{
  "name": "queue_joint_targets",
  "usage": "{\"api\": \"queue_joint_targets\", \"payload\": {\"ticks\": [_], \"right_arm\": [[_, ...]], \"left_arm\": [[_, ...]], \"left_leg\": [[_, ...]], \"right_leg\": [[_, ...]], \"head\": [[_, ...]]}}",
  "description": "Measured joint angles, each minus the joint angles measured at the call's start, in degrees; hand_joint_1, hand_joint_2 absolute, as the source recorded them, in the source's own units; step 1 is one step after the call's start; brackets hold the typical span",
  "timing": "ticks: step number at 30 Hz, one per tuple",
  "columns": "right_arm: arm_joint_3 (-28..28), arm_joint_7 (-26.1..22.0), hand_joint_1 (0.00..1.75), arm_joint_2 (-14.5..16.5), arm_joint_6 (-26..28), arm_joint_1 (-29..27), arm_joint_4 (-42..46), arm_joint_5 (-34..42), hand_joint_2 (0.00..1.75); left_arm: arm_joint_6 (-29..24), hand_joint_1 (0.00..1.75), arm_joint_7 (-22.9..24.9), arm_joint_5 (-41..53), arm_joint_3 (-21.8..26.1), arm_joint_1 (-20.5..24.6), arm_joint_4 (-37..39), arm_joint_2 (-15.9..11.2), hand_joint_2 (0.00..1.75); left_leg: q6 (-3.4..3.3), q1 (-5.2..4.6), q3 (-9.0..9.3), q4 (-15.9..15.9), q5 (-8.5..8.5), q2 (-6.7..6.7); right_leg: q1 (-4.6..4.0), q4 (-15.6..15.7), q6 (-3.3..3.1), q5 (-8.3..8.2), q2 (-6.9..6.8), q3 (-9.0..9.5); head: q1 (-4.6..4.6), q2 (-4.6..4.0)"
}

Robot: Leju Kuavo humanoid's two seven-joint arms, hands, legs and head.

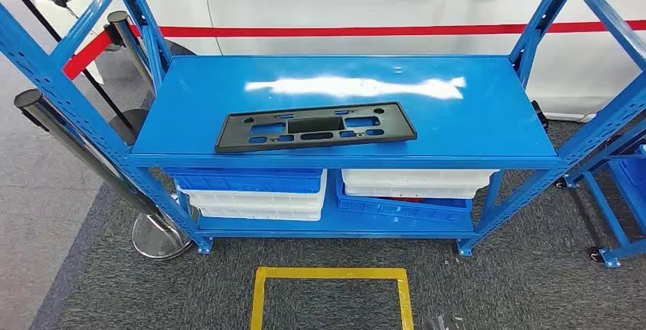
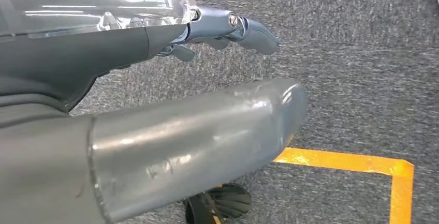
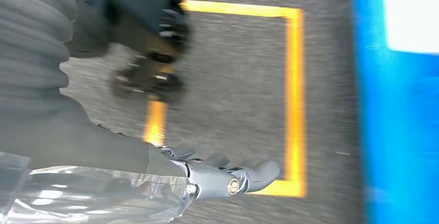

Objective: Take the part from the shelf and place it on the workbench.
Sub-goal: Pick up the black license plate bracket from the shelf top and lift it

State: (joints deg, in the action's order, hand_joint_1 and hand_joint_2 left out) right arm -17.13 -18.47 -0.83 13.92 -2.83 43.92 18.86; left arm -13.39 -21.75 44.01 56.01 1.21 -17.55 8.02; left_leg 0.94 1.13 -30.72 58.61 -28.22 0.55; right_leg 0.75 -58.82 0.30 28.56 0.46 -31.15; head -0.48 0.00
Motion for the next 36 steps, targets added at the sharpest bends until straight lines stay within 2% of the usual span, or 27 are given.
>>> {"api": "queue_joint_targets", "payload": {"ticks": [16, 20, 22, 24, 26, 28, 29, 30, 31, 32, 33, 34, 35, 36], "right_arm": [[4.66, -5.22, 0.00, -3.48, -0.96, -0.41, 29.90, -13.48, 1.75], [4.69, -6.26, 0.00, -4.56, -1.68, -0.35, 37.81, -17.16, 1.75], [4.57, -6.47, 0.00, -5.10, -2.18, -0.18, 41.79, -18.70, 0.87], [4.33, -6.37, 0.00, -6.02, -2.99, 0.16, 45.82, -19.54, 0.87], [3.83, -5.78, 0.00, -7.19, -4.13, 0.61, 49.38, -19.66, 1.75], [3.15, -5.02, 0.00, -8.38, -5.07, 0.83, 52.43, -19.87, 1.75], [2.83, -4.74, 0.00, -8.85, -5.24, 0.82, 53.70, -20.44, 1.75], [2.48, -4.49, 0.00, -9.16, -5.14, 0.82, 54.76, -21.47, 1.75], [2.09, -4.24, 0.00, -9.36, -4.83, 0.83, 55.65, -22.95, 1.75], [1.64, -4.04, 0.00, -9.48, -4.35, 0.85, 56.40, -24.71, 1.75], [1.14, -3.84, 0.00, -9.59, -3.80, 0.91, 57.05, -26.51, 1.75], [0.60, -3.61, 0.00, -9.71, -3.15, 1.00, 57.66, -28.43, 1.75], [0.07, -3.36, 0.00, -9.81, -2.50, 1.07, 58.17, -30.33, 1.75], [-0.48, -3.06, 0.00, -9.90, -1.83, 1.16, 58.56, -32.23, 1.75]], "left_arm": [[-0.11, 0.00, -4.88, 6.70, 6.32, 1.17, 1.11, 0.69, 0.00], [0.01, 0.00, -6.10, 8.36, 7.93, 1.50, 1.33, 0.78, 0.00], [0.04, 0.00, -6.69, 9.19, 8.79, 1.72, 1.47, 0.80, 0.00], [0.13, 0.00, -7.29, 10.06, 9.71, 1.99, 1.64, 0.96, 0.00], [0.26, 0.00, -7.87, 10.93, 10.66, 2.28, 1.82, 1.21, 0.00], [0.40, 0.00, -8.39, 11.81, 11.58, 2.46, 2.07, 1.37, 0.00], [0.48, 0.00, -8.61, 12.17, 12.02, 2.49, 2.20, 1.42, 0.00], [0.53, 0.00, -8.79, 12.55, 12.35, 2.49, 2.31, 1.48, 0.00], [0.59, 0.00, -8.94, 12.88, 12.60, 2.51, 2.42, 1.56, 0.00], [0.63, 0.00, -9.07, 13.15, 12.78, 2.55, 2.50, 1.63, 0.00], [0.66, 0.00, -9.19, 13.40, 12.93, 2.59, 2.57, 1.70, 0.00], [0.69, 0.00, -9.28, 13.60, 13.07, 2.68, 2.63, 1.74, 0.00], [0.69, 0.00, -9.37, 13.83, 13.23, 2.77, 2.66, 1.75, 0.00], [0.70, 0.00, -9.43, 14.04, 13.40, 2.84, 2.69, 1.76, 0.00]], "left_leg": [[-0.01, -0.03, 0.00, 0.05, 0.00, 0.00], [-0.82, -0.20, -0.25, 0.59, -0.16, 0.03], [-1.28, -0.33, -0.29, 0.23, 0.03, 0.03], [-1.96, 0.05, 0.45, -1.35, 0.89, -0.08], [-2.57, 0.45, 1.25, -2.90, 1.76, -0.30], [-2.77, 0.37, 1.32, -3.21, 1.90, -0.40], [-2.72, 0.39, 1.33, -3.17, 1.84, -0.38], [-2.57, 0.45, 1.40, -3.10, 1.72, -0.33], [-2.33, 0.57, 1.52, -2.93, 1.53, -0.26], [-1.99, 0.72, 1.64, -2.62, 1.22, -0.16], [-1.54, 0.81, 1.62, -2.23, 0.82, -0.07], [-1.05, 0.76, 1.48, -1.64, 0.39, 0.00], [-0.59, 0.64, 1.27, -1.20, 0.06, 0.05], [-0.20, 0.53, 1.05, -0.99, -0.12, 0.08]], "right_leg": [[0.03, 0.01, 0.01, -0.01, 0.01, -0.01], [0.42, 0.22, 0.46, -0.24, 0.01, -0.04], [0.44, 0.57, 0.83, -0.43, 0.01, 0.07], [0.38, 0.43, 1.23, -0.17, -0.07, 0.13], [0.32, -3.52, 1.49, 2.22, -0.15, -1.71], [0.45, -10.68, 1.84, 5.43, -0.15, -5.47], [0.58, -13.20, 2.04, 5.98, -0.16, -6.91], [0.76, -13.83, 2.25, 5.39, -0.18, -7.48], [0.96, -12.23, 2.45, 3.68, -0.22, -6.94], [1.21, -8.68, 2.67, 1.22, -0.30, -5.42], [1.37, -4.98, 2.87, -0.55, -0.33, -3.71], [1.39, -1.99, 2.77, -1.68, -0.28, -2.40], [1.33, -0.32, 2.51, -2.00, -0.23, -1.74], [1.17, -0.06, 2.09, -1.58, -0.13, -1.72]], "head": [[-0.01, 0.00], [-0.05, 0.00], [-0.04, 0.00], [0.09, 0.00], [0.44, 0.00], [0.65, -0.01], [0.66, -0.01], [0.67, -0.01], [0.66, 0.00], [0.68, 0.00], [0.70, 0.00], [0.80, 0.00], [0.86, 0.00], [0.86, 0.00]]}}
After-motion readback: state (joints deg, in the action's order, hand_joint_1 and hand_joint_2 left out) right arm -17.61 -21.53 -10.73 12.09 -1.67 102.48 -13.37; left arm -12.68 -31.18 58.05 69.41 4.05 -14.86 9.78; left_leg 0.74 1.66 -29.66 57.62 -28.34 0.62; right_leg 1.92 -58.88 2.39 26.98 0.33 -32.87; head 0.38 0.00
